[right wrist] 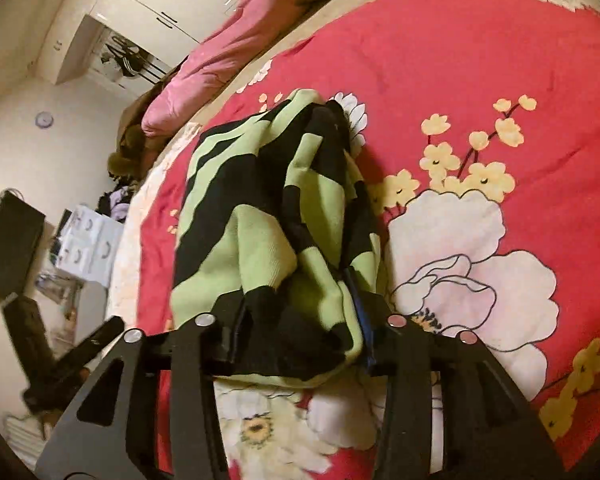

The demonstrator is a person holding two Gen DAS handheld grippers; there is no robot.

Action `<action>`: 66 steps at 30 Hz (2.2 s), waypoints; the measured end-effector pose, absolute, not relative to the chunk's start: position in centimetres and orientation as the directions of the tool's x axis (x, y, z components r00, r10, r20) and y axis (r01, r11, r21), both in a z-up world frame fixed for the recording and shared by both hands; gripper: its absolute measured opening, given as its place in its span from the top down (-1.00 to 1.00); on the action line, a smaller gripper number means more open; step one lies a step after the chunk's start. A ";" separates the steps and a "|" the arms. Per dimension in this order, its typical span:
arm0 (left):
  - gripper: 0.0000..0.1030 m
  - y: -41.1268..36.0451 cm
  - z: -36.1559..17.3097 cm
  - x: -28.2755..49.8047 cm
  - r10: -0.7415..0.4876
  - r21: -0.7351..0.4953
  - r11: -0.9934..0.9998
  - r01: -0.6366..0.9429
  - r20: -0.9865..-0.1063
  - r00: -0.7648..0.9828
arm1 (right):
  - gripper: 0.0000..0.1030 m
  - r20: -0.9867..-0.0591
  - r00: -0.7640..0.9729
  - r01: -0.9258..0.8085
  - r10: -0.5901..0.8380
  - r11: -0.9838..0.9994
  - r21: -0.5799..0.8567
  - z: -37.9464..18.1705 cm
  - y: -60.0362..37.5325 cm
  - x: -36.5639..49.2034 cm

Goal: Fold small clothes

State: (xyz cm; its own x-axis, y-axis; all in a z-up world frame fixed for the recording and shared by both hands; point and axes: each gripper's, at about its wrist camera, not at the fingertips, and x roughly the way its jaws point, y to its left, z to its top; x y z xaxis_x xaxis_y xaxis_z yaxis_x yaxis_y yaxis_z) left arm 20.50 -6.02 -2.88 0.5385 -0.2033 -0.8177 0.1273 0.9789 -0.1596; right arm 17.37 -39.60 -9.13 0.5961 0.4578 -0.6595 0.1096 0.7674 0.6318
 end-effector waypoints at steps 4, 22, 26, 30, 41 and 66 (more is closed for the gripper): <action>-0.73 -6.7 -2.6 20.2 -0.211 -0.156 0.977 0.146 -0.815 0.540 | 0.12 -0.677 0.606 0.092 0.419 0.807 0.583 -8.7 -39.2 17.6; -0.88 -8.0 -0.8 19.5 -0.208 -0.129 0.976 0.177 -0.796 0.568 | -0.61 -0.610 0.699 -0.001 0.372 0.854 0.520 -2.1 -40.1 17.2; -0.91 -8.1 -1.1 19.7 -0.211 -0.132 0.975 0.178 -0.800 0.561 | -0.81 -0.619 0.704 -0.026 0.348 0.884 0.467 -1.5 -39.7 17.6; -0.91 -8.4 -2.0 20.2 -0.198 -0.124 0.978 0.170 -0.816 0.543 | -0.81 -0.645 0.685 -0.031 0.339 0.898 0.439 -1.8 -39.7 19.0; -0.91 -9.2 -3.6 20.9 -0.203 -0.133 0.976 0.170 -0.830 0.519 | -0.81 -0.672 0.669 -0.012 0.318 0.909 0.418 -2.0 -40.9 23.1; -0.91 -12.8 -8.4 26.0 -0.315 -0.261 0.948 0.184 -0.856 0.409 | -0.81 -0.750 0.461 -0.102 0.474 0.868 0.485 -7.8 -39.8 30.1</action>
